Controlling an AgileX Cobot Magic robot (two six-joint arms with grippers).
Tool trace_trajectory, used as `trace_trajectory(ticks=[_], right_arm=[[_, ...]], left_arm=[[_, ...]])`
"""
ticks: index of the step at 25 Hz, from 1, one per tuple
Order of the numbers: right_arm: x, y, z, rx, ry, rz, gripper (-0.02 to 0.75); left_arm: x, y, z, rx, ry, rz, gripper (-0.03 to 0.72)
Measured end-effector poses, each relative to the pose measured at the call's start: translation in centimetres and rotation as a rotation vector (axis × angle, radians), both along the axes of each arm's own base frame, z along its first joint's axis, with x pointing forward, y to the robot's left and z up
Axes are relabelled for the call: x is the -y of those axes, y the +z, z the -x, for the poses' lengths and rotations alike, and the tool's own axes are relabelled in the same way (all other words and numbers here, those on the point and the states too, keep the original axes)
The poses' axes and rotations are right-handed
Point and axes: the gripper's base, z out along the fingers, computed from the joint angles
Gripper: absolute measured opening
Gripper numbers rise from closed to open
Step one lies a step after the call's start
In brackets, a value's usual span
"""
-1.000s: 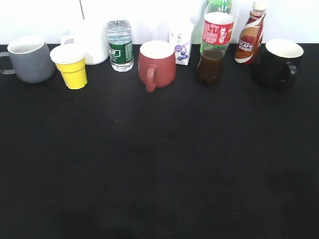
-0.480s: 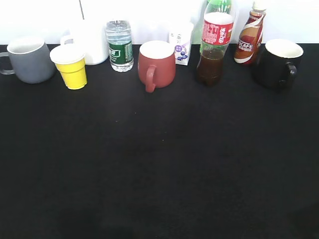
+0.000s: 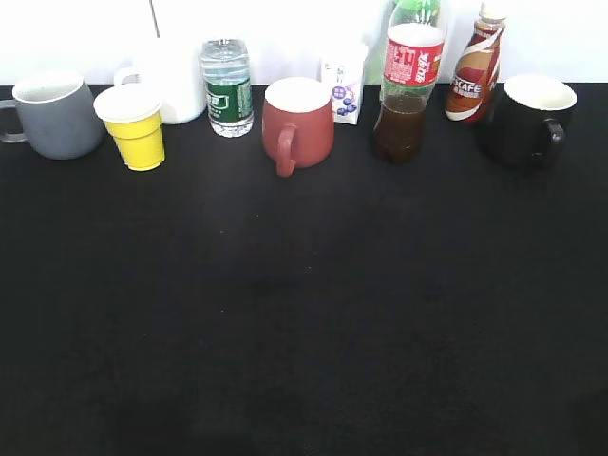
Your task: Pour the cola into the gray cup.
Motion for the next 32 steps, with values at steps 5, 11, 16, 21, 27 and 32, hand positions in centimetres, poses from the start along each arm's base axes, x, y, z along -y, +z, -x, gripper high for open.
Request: trace_trajectory(ticks=[5,11,16,21,27,32], right_arm=[[0.7,0.2,2.1,0.136,-0.286,-0.032,0.587],[0.8,0.1,2.8,0.177,-0.286,-0.041,0.585],[0.7,0.1,2.8,0.178,-0.316,-0.038,0.585],[0.7,0.1,2.8,0.178,-0.317,-0.039,0.585],[0.7,0.1,2.8,0.178,-0.317,-0.039,0.585],[0.7,0.1,2.8,0.178,-0.317,-0.039,0.585]], left_arm=[[0.0,0.0,1.4,0.085,0.115,0.003,0.467],[0.0,0.0,1.4,0.085,0.115,0.003,0.316],[-0.1,0.0,1.4,0.085,0.081,0.005,0.244],[-0.1,0.0,1.4,0.085,0.081,0.005,0.243],[-0.1,0.0,1.4,0.085,0.081,0.005,0.241],[-0.1,0.0,1.4,0.085,0.081,0.005,0.241]])
